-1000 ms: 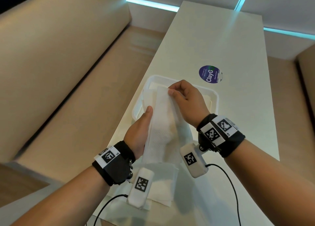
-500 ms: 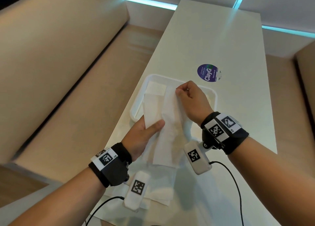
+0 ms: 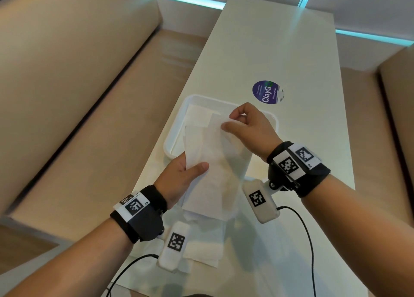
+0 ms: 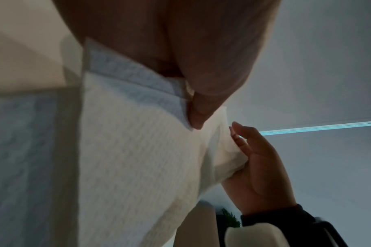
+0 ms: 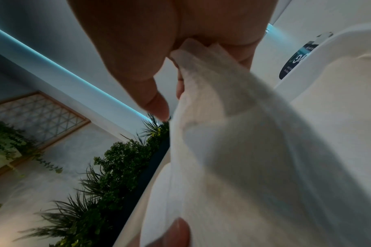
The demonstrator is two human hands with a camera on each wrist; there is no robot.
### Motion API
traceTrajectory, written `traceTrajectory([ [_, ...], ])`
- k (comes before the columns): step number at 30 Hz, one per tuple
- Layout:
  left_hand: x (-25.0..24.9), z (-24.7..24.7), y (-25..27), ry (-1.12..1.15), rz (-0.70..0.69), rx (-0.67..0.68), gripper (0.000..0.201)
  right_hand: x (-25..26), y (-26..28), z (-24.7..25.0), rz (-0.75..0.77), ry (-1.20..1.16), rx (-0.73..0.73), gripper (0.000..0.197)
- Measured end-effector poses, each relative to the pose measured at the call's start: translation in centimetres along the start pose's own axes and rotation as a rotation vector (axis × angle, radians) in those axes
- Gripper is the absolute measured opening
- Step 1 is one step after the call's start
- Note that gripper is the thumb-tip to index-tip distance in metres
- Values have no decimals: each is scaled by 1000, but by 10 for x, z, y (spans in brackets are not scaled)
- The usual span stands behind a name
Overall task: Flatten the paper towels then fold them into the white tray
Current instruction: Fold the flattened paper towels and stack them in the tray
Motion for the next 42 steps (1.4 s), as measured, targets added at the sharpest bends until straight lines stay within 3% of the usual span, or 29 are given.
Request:
traceTrajectory([
  [3, 4, 8, -3, 1, 25, -29, 31, 2, -1, 1, -58, -10, 111, 42],
  [5, 7, 12, -4, 8, 40, -39, 29, 4, -3, 2, -75, 27, 178, 45],
  [10, 2, 12, -12, 25, 53, -41, 26, 15, -12, 5, -22, 241, 339, 17],
  [17, 1, -1, -28, 24, 70, -32, 28, 15, -52, 35, 39, 571, 311, 12],
  [24, 15, 39, -41, -4, 148, -193, 24, -17, -103, 77, -67, 842, 265, 20],
  [32, 11, 60, -57, 35, 177, -285, 24, -62, -131, 64, -140, 1004, 286, 29],
  [42, 10, 51, -66, 111, 164, -256, 22, -80, -141, 49, -185, 1081, 377, 30],
])
Point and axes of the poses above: each hand's wrist, its own y-axis away from the middle knuckle, its own z-axis out of the back of the hand, x = y × z, the point moved 8 cm from there along -y, towards the middle knuckle, and after that the axes turned 12 degrees about -y, right-handed, at the moved point
